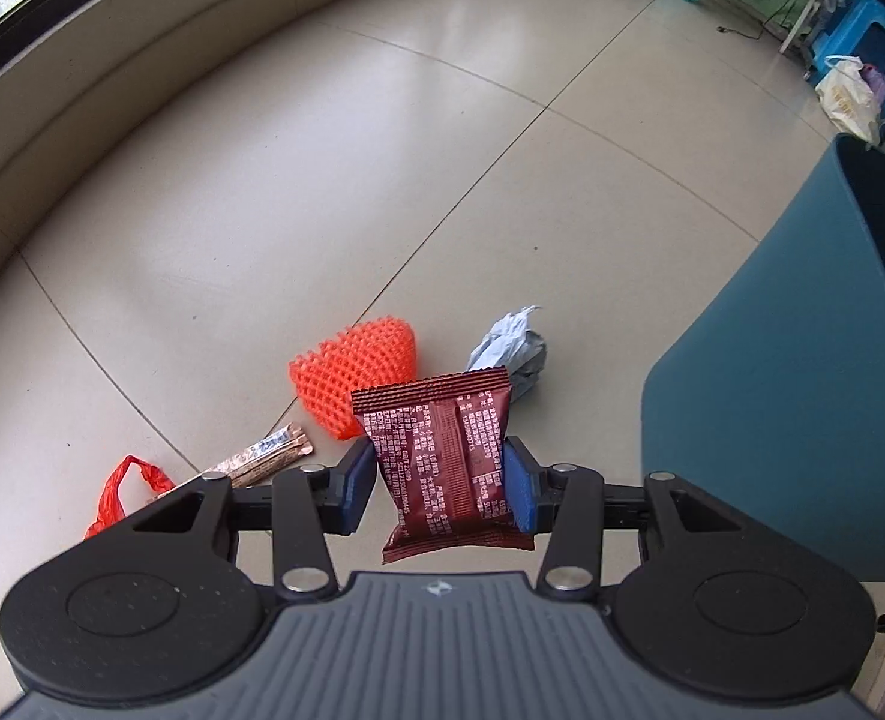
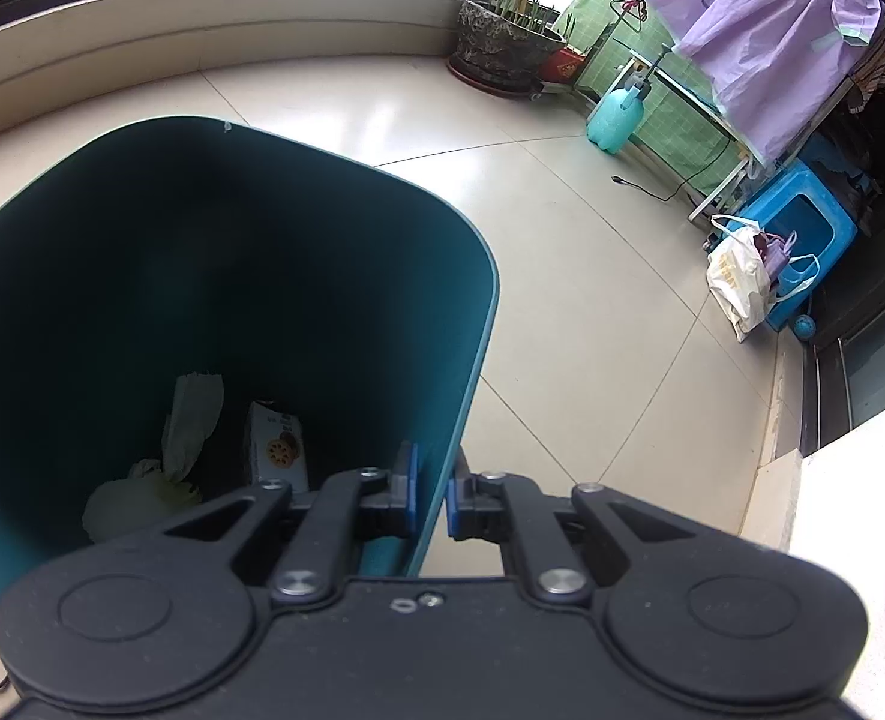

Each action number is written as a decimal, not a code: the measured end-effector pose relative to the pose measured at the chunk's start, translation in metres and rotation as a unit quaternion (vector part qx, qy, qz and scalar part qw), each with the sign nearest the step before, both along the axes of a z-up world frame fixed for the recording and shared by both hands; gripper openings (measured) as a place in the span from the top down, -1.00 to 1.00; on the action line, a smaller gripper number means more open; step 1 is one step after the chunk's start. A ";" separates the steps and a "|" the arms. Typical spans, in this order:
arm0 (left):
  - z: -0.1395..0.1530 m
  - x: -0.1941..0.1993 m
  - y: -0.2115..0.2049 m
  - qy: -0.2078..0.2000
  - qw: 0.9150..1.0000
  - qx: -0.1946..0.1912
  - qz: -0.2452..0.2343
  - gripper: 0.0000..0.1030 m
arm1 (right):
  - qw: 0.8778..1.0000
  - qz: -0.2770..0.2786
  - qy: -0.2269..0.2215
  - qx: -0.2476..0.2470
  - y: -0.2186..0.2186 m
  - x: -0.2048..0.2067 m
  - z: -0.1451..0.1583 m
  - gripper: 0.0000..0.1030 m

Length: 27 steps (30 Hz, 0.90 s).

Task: Collect trash
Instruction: 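Carry the red wrapper over the teal bin and open the left gripper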

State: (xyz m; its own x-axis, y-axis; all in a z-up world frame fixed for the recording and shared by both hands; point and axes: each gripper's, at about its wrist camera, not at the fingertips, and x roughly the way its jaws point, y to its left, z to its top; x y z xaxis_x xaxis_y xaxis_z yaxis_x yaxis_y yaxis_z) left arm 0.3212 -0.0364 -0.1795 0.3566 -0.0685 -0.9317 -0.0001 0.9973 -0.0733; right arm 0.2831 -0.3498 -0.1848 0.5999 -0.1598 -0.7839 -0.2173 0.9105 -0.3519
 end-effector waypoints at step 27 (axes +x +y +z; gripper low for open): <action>0.060 0.034 -0.188 -0.020 0.982 -0.038 -0.186 0.14 | 1.000 0.002 -0.004 0.014 -0.009 -0.005 0.000 0.86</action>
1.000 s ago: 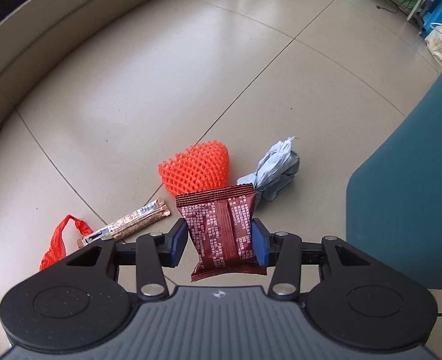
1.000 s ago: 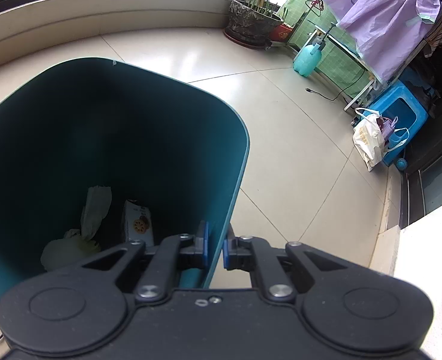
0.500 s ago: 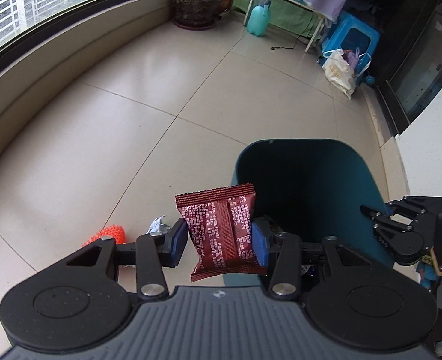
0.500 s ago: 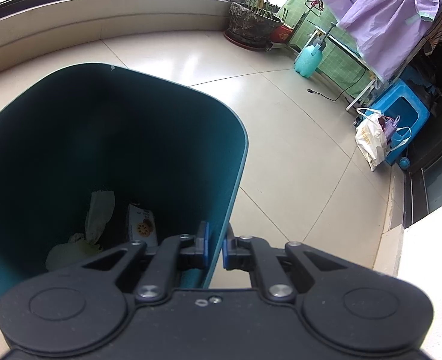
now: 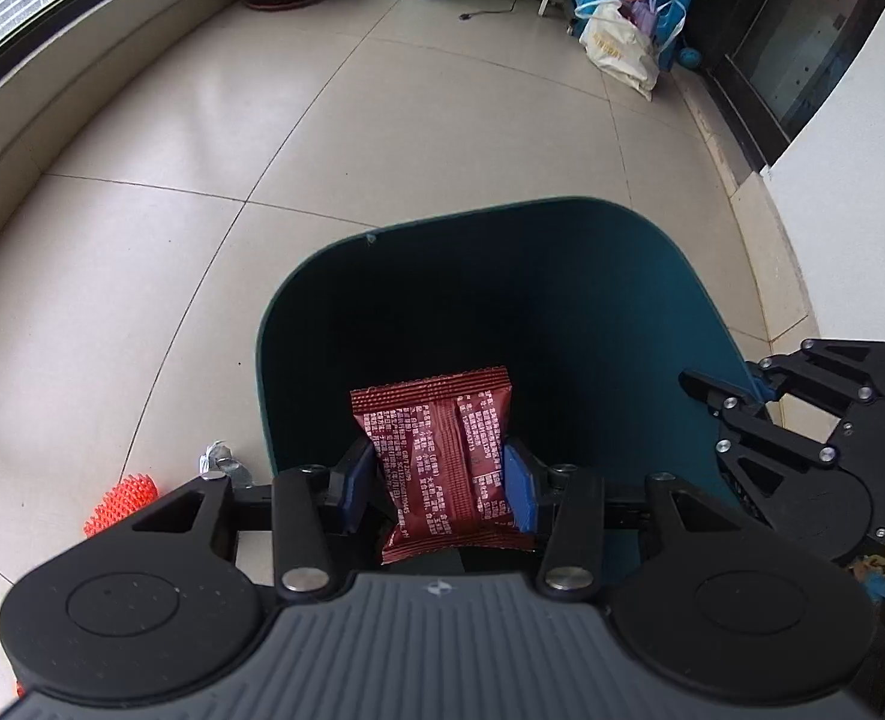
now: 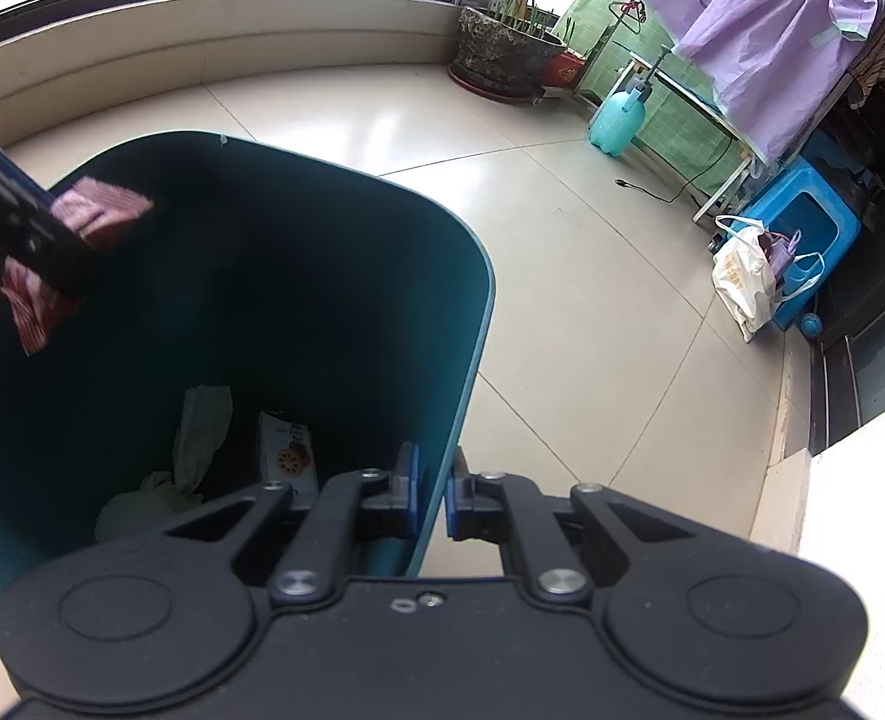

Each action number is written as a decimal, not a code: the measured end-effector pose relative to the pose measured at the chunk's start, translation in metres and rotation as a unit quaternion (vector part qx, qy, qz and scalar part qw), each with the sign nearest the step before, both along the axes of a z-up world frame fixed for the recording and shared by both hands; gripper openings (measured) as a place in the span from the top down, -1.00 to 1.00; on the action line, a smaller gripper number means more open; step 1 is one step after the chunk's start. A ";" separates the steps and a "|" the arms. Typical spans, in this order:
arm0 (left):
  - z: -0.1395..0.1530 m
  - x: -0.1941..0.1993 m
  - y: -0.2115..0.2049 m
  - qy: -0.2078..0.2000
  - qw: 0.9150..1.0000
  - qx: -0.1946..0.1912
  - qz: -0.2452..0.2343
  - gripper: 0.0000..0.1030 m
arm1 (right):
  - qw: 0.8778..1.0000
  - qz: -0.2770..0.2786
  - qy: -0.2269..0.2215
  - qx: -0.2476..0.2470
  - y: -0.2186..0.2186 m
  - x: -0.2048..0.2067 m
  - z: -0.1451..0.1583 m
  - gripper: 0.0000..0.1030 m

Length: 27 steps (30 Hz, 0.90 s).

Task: Collect trash
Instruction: 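Carry the red wrapper over the teal bin and open the left gripper, then move the left gripper to the grey plastic bag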

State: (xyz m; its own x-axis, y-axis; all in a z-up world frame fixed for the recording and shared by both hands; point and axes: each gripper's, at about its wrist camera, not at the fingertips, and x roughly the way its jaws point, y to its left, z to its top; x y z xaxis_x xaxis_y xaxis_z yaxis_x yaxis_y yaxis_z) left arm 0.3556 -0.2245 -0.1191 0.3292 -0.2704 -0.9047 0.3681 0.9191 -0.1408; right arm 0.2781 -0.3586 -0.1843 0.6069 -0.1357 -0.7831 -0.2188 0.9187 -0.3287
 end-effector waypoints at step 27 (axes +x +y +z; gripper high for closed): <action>-0.015 -0.012 -0.005 0.010 1.000 -0.007 -0.028 -0.26 | 1.000 -0.011 0.004 0.003 0.001 0.004 -0.001 0.86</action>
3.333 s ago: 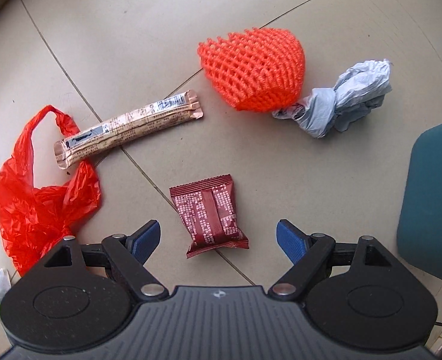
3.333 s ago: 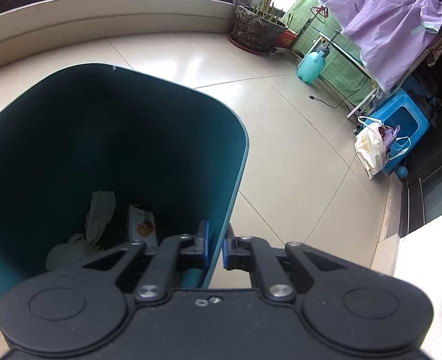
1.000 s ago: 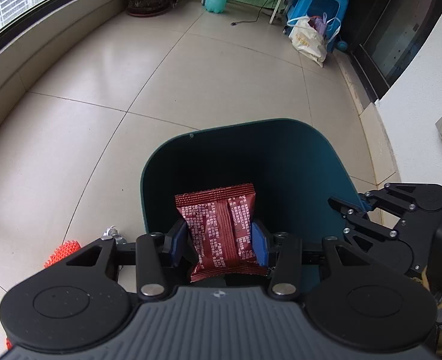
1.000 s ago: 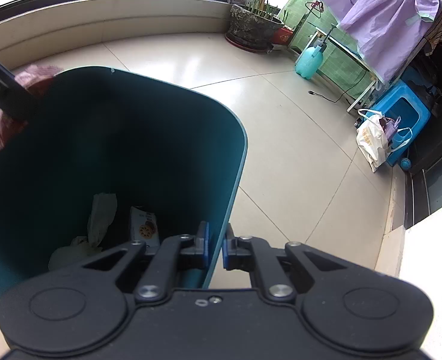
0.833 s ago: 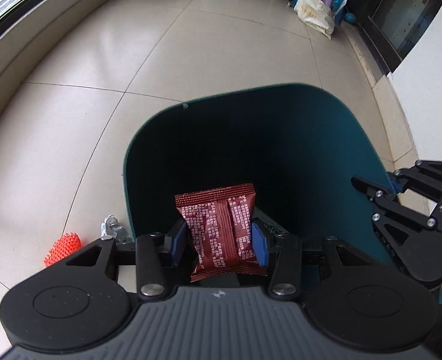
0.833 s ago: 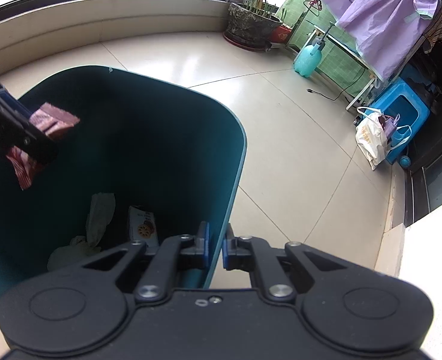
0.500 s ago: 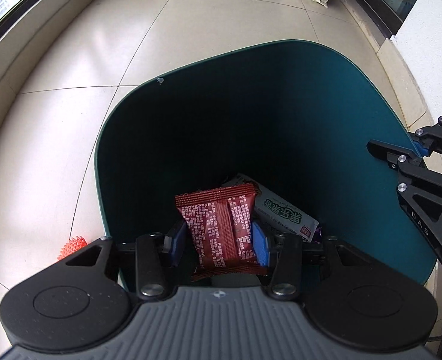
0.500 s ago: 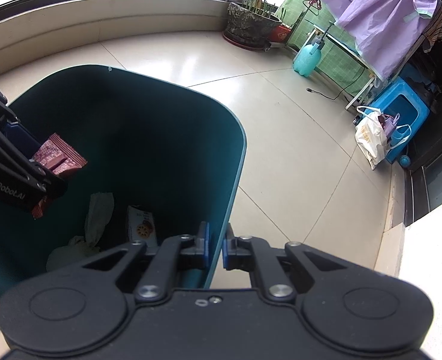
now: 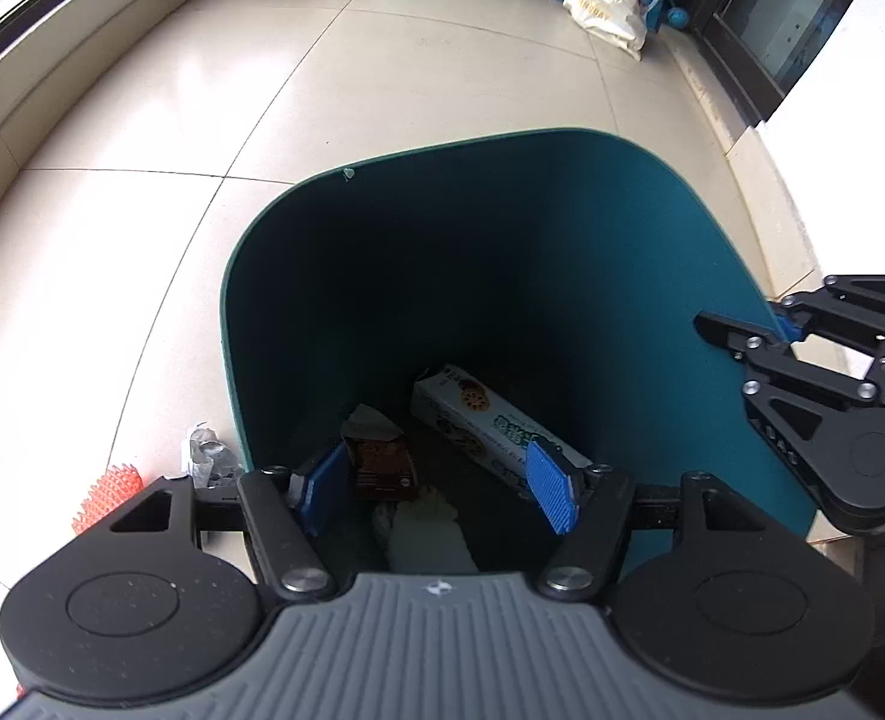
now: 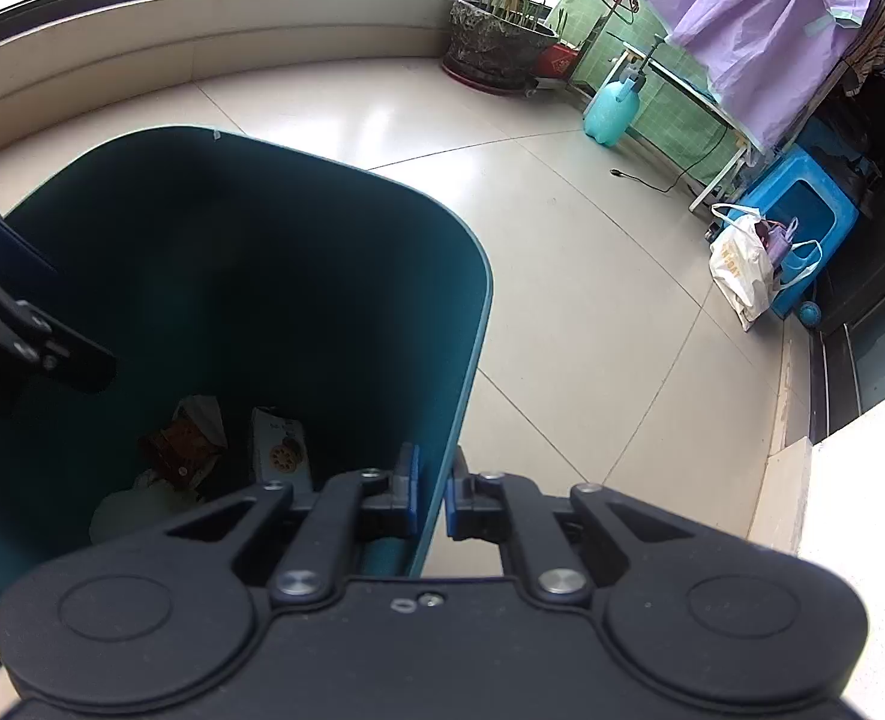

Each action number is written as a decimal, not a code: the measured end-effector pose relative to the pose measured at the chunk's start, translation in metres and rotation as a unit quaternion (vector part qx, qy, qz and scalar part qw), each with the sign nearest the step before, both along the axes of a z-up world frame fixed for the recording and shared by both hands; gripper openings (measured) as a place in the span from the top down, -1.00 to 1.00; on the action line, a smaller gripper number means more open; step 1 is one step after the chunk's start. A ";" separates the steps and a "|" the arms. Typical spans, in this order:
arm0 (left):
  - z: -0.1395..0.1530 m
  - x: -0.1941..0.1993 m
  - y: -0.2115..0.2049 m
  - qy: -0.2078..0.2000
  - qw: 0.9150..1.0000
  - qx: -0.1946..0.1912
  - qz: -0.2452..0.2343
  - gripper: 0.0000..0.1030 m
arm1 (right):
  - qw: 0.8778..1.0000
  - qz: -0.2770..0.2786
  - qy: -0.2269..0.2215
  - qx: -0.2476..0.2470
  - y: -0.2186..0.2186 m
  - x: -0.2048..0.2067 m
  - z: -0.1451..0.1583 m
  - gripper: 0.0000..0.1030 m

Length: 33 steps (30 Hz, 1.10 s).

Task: Collect trash
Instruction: 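Move the left gripper to the grey plastic bag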

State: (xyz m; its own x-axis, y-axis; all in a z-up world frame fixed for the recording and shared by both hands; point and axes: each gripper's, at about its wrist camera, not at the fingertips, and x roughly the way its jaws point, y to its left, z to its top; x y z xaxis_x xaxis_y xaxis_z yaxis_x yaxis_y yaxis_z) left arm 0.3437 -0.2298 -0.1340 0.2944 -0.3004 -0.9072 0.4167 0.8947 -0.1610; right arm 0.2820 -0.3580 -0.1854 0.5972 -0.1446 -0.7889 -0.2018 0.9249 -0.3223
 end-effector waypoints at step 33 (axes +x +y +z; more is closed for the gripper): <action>-0.087 0.033 0.163 0.010 0.982 -0.015 0.188 -0.53 | 0.999 -0.025 0.014 -0.022 0.001 0.009 -0.012 0.77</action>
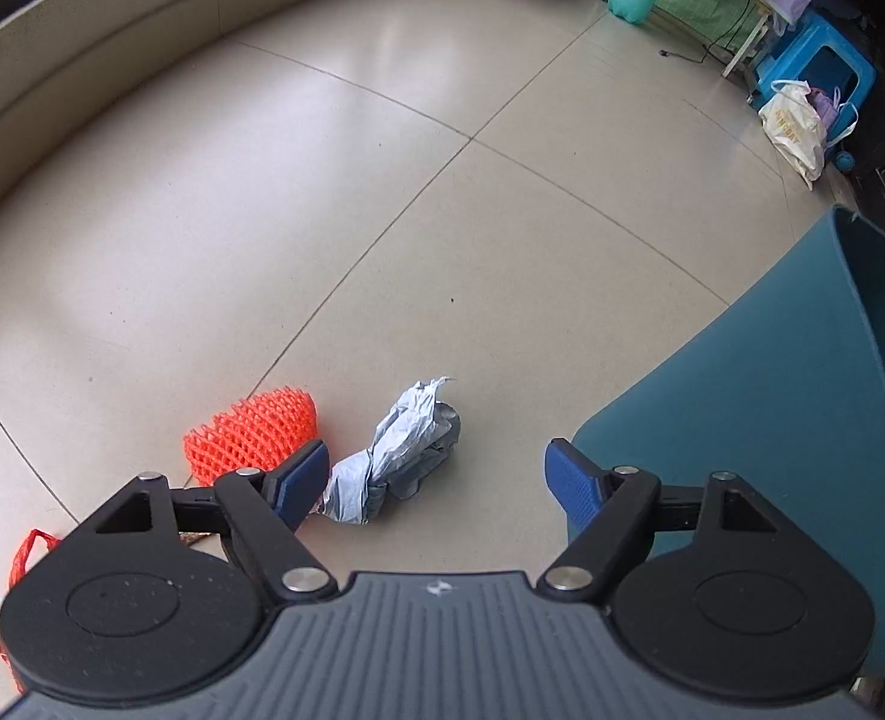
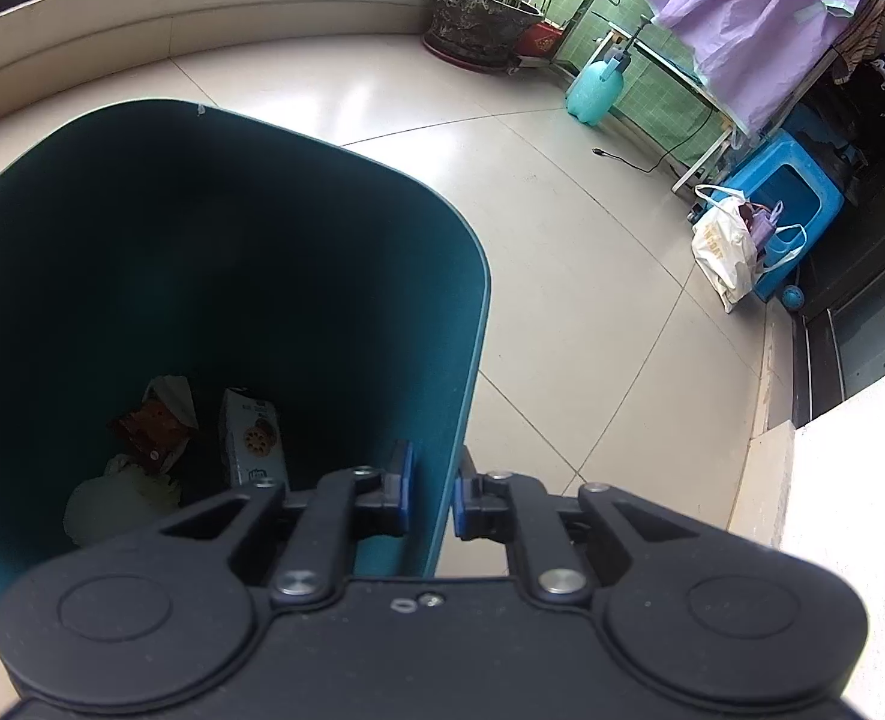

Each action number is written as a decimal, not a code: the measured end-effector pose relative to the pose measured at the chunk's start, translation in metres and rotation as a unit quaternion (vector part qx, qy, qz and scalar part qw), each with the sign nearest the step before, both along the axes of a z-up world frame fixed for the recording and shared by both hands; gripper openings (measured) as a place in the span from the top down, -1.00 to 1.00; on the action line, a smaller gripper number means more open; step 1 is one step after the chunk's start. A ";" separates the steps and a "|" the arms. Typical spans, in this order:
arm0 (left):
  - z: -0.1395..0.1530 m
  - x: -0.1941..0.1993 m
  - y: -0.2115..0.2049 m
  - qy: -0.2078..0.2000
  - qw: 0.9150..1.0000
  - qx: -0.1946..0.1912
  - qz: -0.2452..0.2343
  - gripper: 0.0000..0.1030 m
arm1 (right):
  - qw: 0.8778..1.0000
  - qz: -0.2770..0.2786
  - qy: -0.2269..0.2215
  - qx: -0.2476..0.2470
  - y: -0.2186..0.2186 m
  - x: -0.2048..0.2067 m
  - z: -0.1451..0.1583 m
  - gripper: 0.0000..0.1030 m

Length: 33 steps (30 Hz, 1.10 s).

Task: Collect trash
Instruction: 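Move the left gripper to the grey plastic bag, then grasp the grey plastic bag with the left gripper and lift it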

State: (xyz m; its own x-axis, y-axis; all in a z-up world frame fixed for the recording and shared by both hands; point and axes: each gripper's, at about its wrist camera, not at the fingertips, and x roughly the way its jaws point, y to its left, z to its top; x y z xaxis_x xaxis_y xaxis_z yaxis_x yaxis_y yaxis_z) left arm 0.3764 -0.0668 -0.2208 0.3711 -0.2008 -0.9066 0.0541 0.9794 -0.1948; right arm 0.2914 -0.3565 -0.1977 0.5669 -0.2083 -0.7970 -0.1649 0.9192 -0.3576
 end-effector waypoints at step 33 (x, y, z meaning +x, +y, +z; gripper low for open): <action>-0.097 0.030 0.022 0.071 0.997 -0.029 0.026 -0.53 | 1.000 -0.009 0.012 -0.024 0.006 0.006 -0.006 0.70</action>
State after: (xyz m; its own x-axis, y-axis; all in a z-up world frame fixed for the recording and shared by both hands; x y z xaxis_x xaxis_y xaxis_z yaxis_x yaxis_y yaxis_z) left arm 0.4066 -0.0448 -0.3175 0.2520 -0.2374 -0.9382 -0.0287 0.9672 -0.2524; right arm 0.2977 -0.3502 -0.2036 0.5434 -0.2568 -0.7992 -0.1571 0.9041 -0.3974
